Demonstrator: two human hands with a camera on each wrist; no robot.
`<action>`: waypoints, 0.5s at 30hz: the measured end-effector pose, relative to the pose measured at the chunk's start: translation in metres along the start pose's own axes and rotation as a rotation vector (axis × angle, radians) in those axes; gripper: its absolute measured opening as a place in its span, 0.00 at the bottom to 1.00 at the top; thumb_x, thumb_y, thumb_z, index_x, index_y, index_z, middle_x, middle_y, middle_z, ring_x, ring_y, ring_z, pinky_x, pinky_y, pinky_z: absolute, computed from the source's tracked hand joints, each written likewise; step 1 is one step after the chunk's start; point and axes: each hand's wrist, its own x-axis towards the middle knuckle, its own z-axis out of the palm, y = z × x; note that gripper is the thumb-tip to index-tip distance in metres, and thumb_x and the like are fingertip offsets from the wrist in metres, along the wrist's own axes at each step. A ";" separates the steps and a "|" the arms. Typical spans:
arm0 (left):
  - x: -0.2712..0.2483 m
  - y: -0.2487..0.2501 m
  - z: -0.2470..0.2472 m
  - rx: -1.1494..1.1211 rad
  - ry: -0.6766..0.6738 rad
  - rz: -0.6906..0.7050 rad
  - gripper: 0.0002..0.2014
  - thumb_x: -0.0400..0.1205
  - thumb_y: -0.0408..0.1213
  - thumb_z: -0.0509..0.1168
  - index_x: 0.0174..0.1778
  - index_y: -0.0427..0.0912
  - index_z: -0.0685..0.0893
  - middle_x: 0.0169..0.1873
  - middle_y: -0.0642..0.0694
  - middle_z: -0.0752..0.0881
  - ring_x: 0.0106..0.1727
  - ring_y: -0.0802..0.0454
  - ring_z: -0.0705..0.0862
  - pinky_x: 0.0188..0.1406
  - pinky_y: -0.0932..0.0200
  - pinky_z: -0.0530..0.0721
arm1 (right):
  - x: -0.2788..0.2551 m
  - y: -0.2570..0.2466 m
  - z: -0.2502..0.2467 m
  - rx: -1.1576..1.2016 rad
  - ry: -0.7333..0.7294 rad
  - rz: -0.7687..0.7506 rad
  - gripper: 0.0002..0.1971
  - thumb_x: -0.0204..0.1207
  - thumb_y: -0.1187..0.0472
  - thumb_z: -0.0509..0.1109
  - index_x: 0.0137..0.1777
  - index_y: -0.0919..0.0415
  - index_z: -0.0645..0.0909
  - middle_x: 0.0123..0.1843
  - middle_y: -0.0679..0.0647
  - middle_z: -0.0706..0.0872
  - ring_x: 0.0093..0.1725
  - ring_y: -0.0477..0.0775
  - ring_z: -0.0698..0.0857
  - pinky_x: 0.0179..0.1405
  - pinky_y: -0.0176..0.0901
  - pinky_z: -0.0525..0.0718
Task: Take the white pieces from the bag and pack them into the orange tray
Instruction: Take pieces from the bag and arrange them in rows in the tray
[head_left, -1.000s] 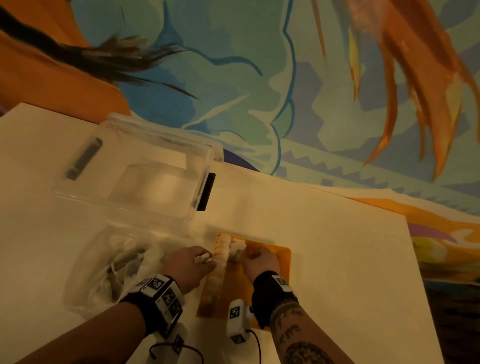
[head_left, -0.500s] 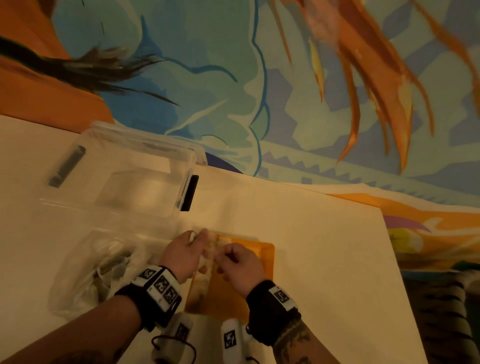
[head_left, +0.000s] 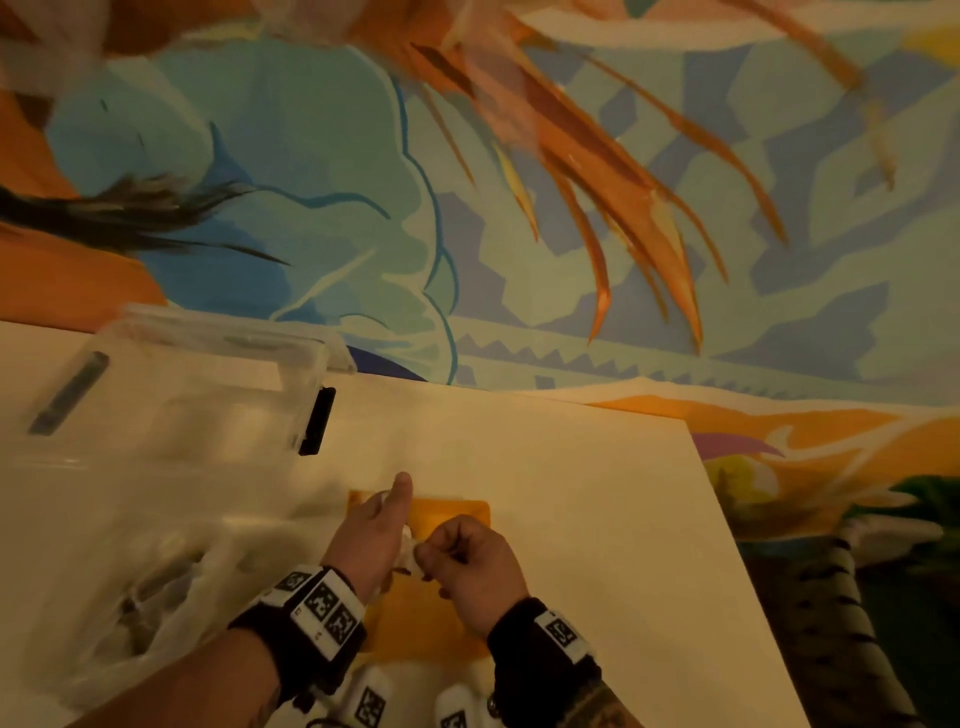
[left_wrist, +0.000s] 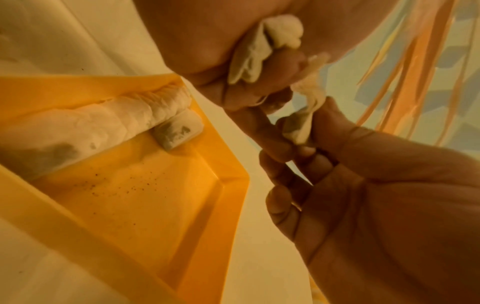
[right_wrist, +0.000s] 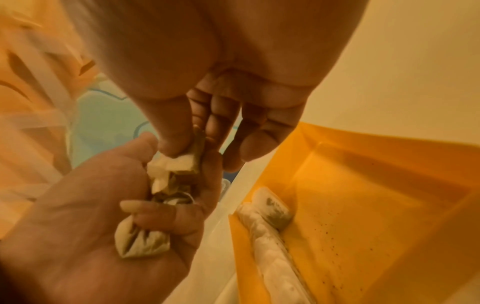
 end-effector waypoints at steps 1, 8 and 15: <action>-0.003 0.004 0.002 -0.010 -0.006 0.001 0.33 0.80 0.71 0.47 0.43 0.44 0.81 0.37 0.42 0.83 0.29 0.46 0.81 0.26 0.59 0.77 | -0.002 0.000 -0.003 0.014 0.006 0.004 0.09 0.76 0.58 0.75 0.38 0.53 0.78 0.36 0.51 0.86 0.35 0.46 0.83 0.35 0.39 0.78; -0.013 0.015 0.003 -0.267 -0.083 -0.023 0.26 0.82 0.65 0.57 0.46 0.41 0.81 0.37 0.39 0.81 0.32 0.40 0.92 0.21 0.62 0.66 | -0.007 0.000 -0.021 0.339 0.220 -0.004 0.06 0.77 0.63 0.74 0.42 0.61 0.79 0.37 0.56 0.88 0.39 0.51 0.86 0.37 0.43 0.81; -0.020 0.013 0.005 -0.194 -0.096 0.106 0.07 0.81 0.47 0.71 0.49 0.48 0.88 0.29 0.42 0.86 0.24 0.49 0.84 0.19 0.62 0.70 | -0.006 0.001 -0.012 0.387 0.215 -0.020 0.09 0.75 0.68 0.75 0.52 0.65 0.80 0.41 0.60 0.87 0.36 0.51 0.87 0.37 0.42 0.85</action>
